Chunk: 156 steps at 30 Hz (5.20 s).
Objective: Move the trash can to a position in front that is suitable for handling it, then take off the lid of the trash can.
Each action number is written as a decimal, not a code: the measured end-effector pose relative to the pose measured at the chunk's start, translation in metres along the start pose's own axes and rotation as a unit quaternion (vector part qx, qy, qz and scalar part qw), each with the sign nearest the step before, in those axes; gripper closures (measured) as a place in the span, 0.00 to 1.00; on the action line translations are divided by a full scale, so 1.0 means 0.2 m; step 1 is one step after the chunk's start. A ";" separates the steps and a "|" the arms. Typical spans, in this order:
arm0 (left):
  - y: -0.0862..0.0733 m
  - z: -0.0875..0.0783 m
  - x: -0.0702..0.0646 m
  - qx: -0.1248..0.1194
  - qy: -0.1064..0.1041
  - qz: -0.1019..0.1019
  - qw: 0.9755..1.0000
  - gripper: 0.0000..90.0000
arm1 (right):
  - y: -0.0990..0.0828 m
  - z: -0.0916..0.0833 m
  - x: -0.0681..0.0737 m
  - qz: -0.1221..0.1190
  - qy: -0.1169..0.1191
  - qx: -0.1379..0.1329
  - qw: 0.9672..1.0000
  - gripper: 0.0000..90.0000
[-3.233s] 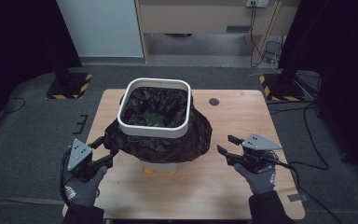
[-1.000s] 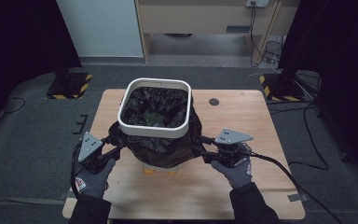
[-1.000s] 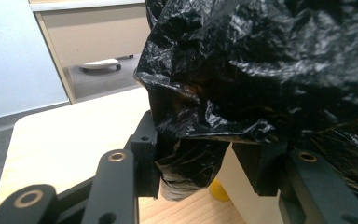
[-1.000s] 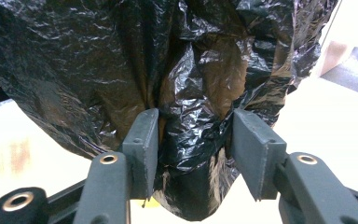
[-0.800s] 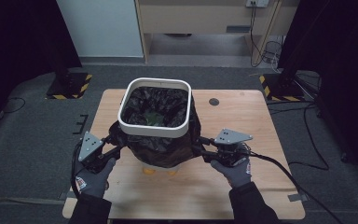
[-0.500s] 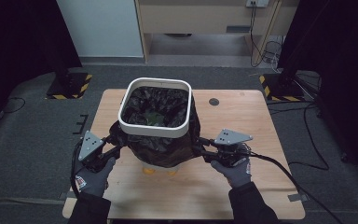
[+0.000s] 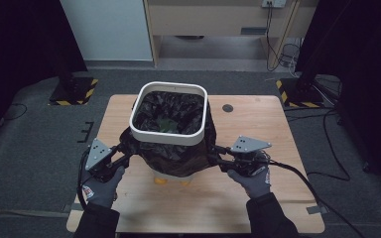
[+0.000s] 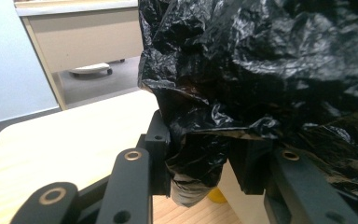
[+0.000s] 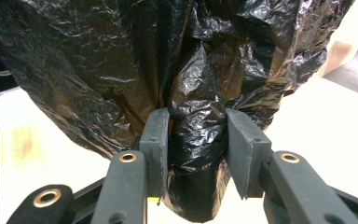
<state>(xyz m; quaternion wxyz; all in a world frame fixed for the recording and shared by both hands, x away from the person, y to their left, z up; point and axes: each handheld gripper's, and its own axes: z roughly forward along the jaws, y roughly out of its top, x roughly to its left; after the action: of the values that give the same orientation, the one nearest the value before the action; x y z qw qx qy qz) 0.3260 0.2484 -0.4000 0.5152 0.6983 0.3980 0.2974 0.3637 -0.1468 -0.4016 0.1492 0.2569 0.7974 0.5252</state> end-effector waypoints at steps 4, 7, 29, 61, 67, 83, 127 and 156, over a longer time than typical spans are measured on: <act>0.00 0.02 -0.01 -0.001 -0.001 0.000 1.000 0.70 | 0.00 -0.01 -0.02 -0.006 -0.002 0.005 1.000 0.69; 0.01 0.03 -0.03 -0.002 -0.002 -0.002 1.000 0.70 | 0.01 -0.02 -0.03 -0.007 -0.006 0.011 1.000 0.69; 0.04 0.14 -0.12 0.000 -0.017 0.006 1.000 0.71 | -0.01 -0.12 -0.10 -0.008 -0.027 0.030 0.999 0.69; 0.07 0.21 -0.26 0.000 -0.042 0.011 0.999 0.72 | -0.07 -0.26 -0.20 0.017 -0.053 0.026 0.998 0.69; 0.05 0.15 -0.23 -0.004 -0.032 0.020 0.999 0.59 | -0.06 -0.28 -0.20 0.018 -0.051 0.014 0.998 0.62; -0.17 0.04 -0.11 0.059 0.003 0.031 0.998 0.33 | -0.02 -0.45 -0.23 0.053 -0.082 -0.070 0.993 0.52; -0.62 0.27 0.11 0.232 0.018 -0.013 0.972 0.12 | 0.38 -0.53 -0.33 0.062 -0.155 -0.147 0.975 0.45; -0.62 0.31 0.08 0.246 0.020 -0.015 0.969 0.00 | 0.70 -0.40 -0.35 0.037 -0.126 -0.141 0.981 0.44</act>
<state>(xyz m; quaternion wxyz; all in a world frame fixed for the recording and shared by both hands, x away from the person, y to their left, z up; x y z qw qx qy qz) 0.3538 0.2514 -0.5362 0.3235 0.7918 0.4794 0.1963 0.4167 -0.2040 -0.2424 0.2636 0.3269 0.6800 0.6010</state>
